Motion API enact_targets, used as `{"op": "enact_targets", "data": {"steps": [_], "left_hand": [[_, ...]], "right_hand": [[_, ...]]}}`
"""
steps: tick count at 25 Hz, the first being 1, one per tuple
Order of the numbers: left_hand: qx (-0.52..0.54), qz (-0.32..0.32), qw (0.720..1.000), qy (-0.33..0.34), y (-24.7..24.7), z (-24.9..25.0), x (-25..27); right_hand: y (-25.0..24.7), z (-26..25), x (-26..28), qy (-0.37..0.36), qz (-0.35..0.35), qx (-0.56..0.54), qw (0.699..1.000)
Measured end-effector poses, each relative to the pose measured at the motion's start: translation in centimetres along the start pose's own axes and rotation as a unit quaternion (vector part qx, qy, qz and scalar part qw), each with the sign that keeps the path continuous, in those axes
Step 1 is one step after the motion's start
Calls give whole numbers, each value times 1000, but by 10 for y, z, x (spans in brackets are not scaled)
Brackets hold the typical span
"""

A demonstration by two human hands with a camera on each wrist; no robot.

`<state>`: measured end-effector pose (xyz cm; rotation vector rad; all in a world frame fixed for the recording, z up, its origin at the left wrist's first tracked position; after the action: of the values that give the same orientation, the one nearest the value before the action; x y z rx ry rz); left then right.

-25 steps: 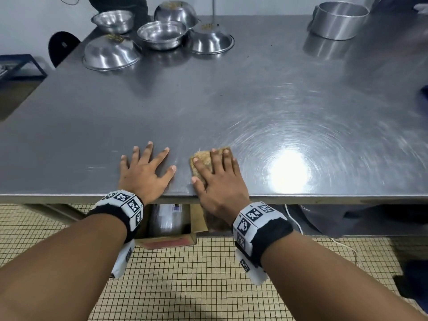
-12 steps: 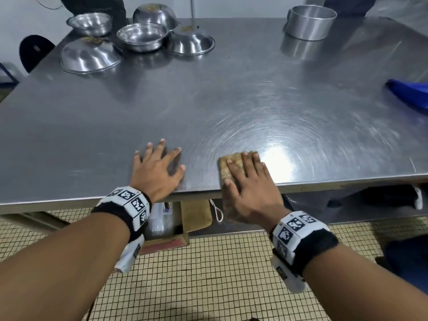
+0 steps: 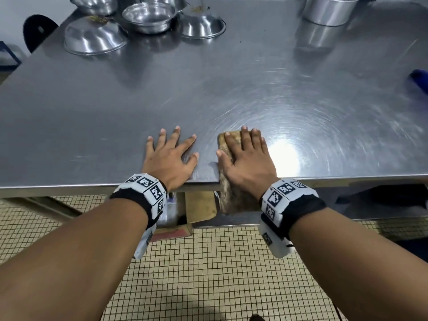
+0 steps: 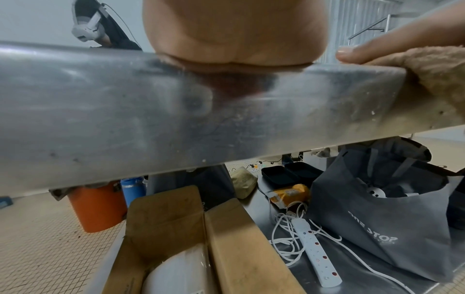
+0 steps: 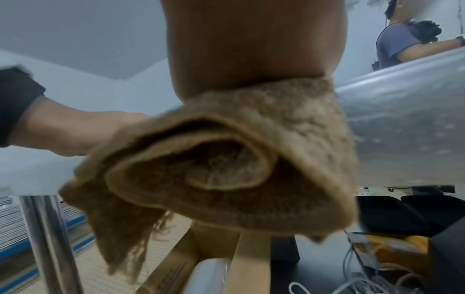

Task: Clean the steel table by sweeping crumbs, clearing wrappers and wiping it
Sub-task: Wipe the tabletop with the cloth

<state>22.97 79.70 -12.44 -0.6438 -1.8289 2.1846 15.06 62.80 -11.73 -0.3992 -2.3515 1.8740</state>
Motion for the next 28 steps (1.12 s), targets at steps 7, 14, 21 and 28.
{"op": "enact_targets", "data": {"steps": [7,14,21,28], "left_hand": [[-2,-4,1000,3,0,0,1],[-2,-5,1000,-5,-3,1,3],[20,3,1000,-17,-6,9,2],[4,2,1000,-21,1,22,-4]], "right_hand": [[9,-42,28,-97,-12,18,995],[6,-12,57,-118,17,19,993],[-13,62,49,-59,12,33,998],[-18,65,30,-24,11,35,999]]}}
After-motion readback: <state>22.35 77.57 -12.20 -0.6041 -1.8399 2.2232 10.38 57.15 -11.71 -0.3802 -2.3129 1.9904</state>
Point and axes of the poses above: each hand's wrist, its own x-axis away from the middle knuckle, its own y-axis out of the palm, z = x × y, the point moved 8 cm from there along -x, towards the middle knuckle, and after that the axes turned 10 degrees about z, right-handed, at the moved point
